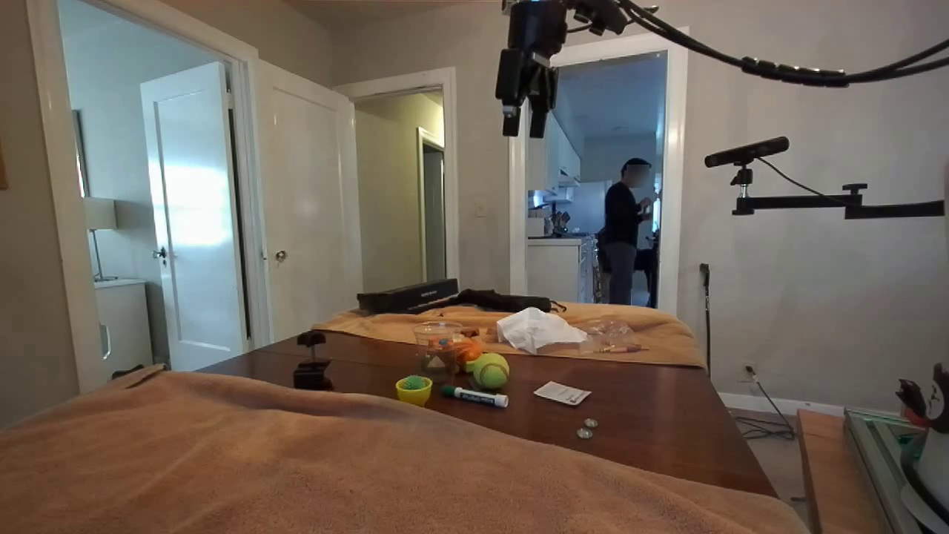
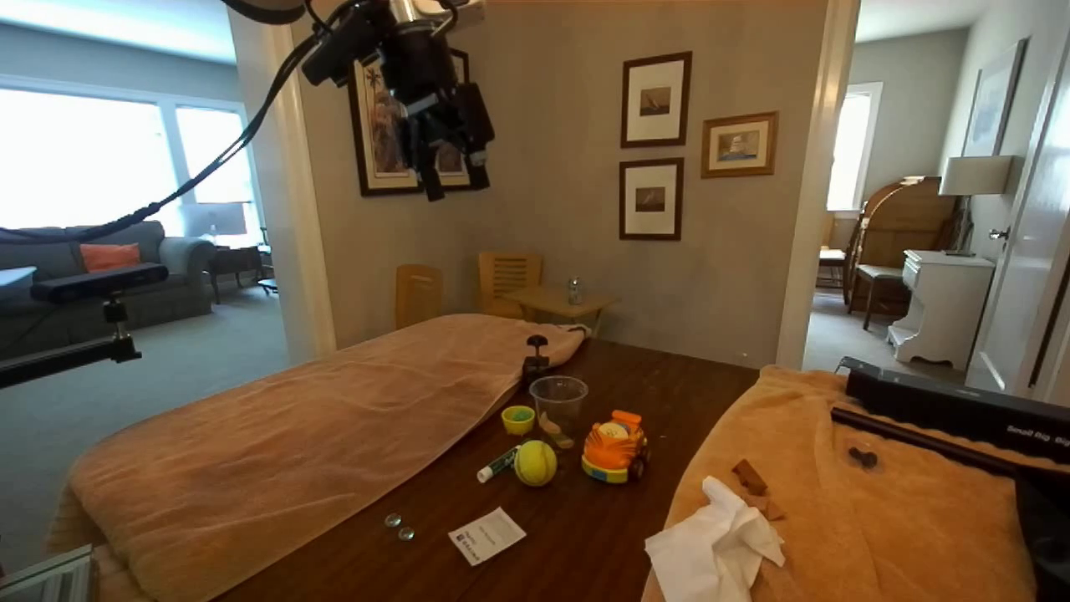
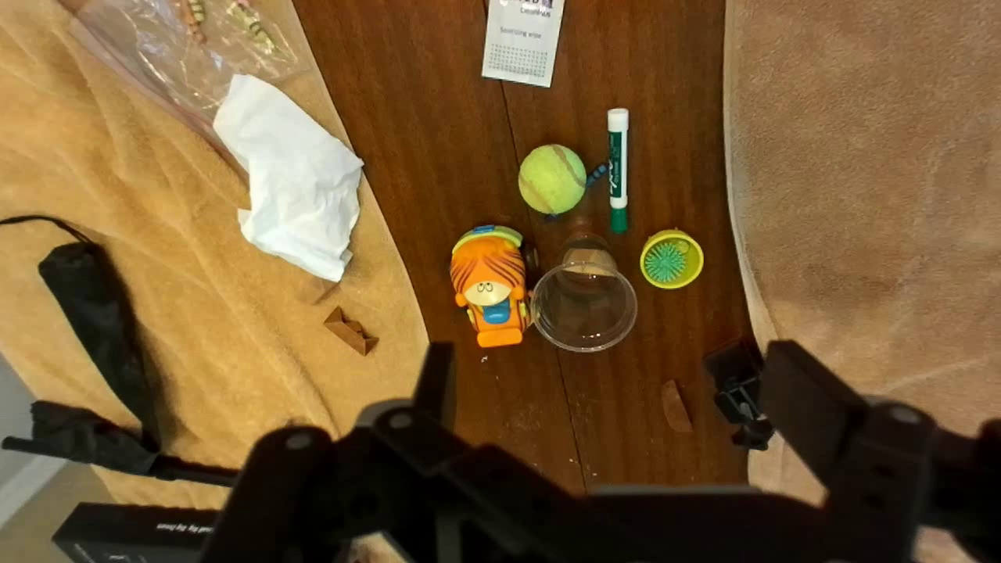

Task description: Push the car towards you

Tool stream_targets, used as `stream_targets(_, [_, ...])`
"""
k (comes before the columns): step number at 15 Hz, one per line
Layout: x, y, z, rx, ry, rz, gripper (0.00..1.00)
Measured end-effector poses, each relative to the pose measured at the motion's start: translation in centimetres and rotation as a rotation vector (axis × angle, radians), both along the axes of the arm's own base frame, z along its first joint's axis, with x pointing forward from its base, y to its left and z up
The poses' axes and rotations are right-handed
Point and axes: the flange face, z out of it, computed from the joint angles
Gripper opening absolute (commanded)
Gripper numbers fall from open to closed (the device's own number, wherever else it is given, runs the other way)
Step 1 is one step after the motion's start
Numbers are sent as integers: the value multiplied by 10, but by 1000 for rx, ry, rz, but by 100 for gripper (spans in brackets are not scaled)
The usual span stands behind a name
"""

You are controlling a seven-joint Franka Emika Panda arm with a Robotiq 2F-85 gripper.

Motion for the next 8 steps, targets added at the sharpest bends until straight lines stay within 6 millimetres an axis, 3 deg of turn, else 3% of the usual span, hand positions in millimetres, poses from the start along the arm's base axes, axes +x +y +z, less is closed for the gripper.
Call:
stream_targets(3, [26, -16, -15, 37, 22, -20, 100])
stream_targets(8, [88, -41, -41, 67, 17, 58, 100])
